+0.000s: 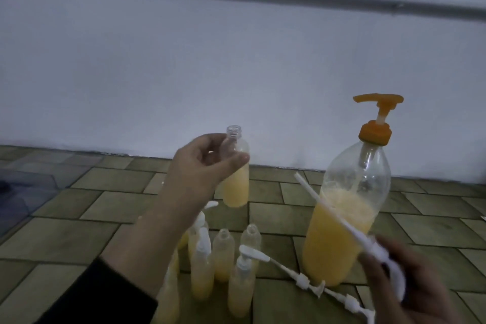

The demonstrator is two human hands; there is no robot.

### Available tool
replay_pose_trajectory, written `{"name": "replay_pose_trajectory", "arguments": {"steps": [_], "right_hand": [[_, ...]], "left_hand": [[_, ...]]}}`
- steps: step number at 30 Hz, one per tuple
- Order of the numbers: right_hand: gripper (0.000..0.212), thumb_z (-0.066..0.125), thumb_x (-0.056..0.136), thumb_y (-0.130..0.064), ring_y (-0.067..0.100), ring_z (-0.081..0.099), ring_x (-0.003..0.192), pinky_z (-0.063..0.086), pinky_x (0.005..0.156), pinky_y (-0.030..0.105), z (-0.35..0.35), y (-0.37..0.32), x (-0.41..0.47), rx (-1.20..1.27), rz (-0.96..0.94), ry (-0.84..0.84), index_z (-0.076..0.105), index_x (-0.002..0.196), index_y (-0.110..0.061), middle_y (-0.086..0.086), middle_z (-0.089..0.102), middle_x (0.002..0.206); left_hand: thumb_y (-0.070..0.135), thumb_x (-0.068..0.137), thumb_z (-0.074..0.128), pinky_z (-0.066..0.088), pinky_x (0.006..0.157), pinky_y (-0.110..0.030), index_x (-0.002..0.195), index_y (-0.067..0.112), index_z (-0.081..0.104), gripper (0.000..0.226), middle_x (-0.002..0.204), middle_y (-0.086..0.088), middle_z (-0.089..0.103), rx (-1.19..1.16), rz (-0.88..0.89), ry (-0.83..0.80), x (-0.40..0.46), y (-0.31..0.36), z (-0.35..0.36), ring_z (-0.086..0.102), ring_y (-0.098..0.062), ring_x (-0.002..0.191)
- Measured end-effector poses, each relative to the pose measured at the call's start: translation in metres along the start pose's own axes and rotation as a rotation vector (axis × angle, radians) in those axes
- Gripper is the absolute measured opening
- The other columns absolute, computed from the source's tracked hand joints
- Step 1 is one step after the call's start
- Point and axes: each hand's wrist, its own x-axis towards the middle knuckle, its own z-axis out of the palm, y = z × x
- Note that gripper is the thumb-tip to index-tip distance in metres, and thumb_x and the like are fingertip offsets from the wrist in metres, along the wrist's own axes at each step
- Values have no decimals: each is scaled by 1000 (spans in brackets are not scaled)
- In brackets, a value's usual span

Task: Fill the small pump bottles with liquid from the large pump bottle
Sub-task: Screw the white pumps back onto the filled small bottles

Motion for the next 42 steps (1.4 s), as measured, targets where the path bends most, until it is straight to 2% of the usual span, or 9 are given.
{"name": "replay_pose_trajectory", "arguments": {"steps": [2, 7, 12, 18, 24, 28, 32, 38, 42], "right_hand": [[26, 60, 76, -43, 2, 61, 85, 47, 73, 14, -1, -24, 22, -46, -190, -23, 61, 101, -51, -18, 64, 93], [22, 52, 86, -46, 18, 60, 102, 49, 80, 48, -5, -71, 74, -90, -377, -150, 56, 107, -47, -7, 62, 109], [19, 47, 80, -50, -2, 55, 99, 46, 81, 26, -3, -83, 95, -247, -413, -354, 55, 97, -55, -30, 56, 100], [29, 43, 82, -70, 19, 61, 99, 51, 78, 52, -18, -84, 114, -227, -418, -320, 55, 104, -55, -15, 62, 108], [19, 48, 81, -59, 9, 60, 94, 51, 75, 44, -16, -99, 119, -305, -452, -488, 55, 99, -57, -22, 61, 98], [28, 59, 70, -64, 0, 61, 77, 50, 61, 19, -3, -120, 118, -335, -377, -653, 64, 91, -46, -24, 64, 88], [57, 45, 55, -75, 7, 52, 50, 40, 45, 17, 37, -120, 105, -374, -276, -702, 64, 72, -25, -3, 61, 62], [49, 61, 70, -16, 6, 67, 97, 50, 84, 21, 48, -105, 113, 406, 288, -850, 60, 119, -19, -5, 73, 99], [54, 76, 55, -23, 19, 69, 86, 53, 71, 22, 64, -92, 102, 435, 336, -695, 64, 107, -15, 6, 68, 81]], "left_hand": [[40, 64, 70, 54, 69, -28, 107, 24, 65, 46, 92, 8, 71, -146, 2, -36, -12, -5, 8, 67, -7, 79], [41, 70, 72, 54, 79, -23, 115, 20, 62, 51, 101, 5, 72, -38, 154, -103, -22, -12, 17, 67, -8, 94], [41, 68, 72, 53, 80, -21, 113, 30, 63, 48, 104, 7, 71, 16, 206, -105, -25, -12, 19, 65, -7, 98], [46, 66, 67, 53, 76, -19, 102, 37, 62, 38, 96, 13, 71, 45, 229, -78, -27, -9, 18, 65, -4, 92], [55, 68, 69, 49, 77, -11, 102, 52, 54, 37, 102, 22, 62, 227, 274, -66, -28, -9, 17, 56, 6, 97], [64, 70, 57, 41, 78, -3, 105, 57, 47, 37, 105, 34, 53, 375, 359, -137, -32, -4, 23, 49, 12, 103], [66, 74, 53, 42, 71, -5, 102, 58, 45, 30, 99, 30, 55, 323, 329, -182, -37, -1, 38, 52, 11, 97], [48, 69, 52, 44, 68, -3, 97, 45, 53, 28, 90, 19, 66, 56, 221, -159, -39, 4, 35, 58, 12, 89], [46, 69, 55, 45, 68, -4, 100, 42, 56, 32, 91, 22, 67, 25, 207, -153, -38, 4, 35, 59, 10, 91]]}}
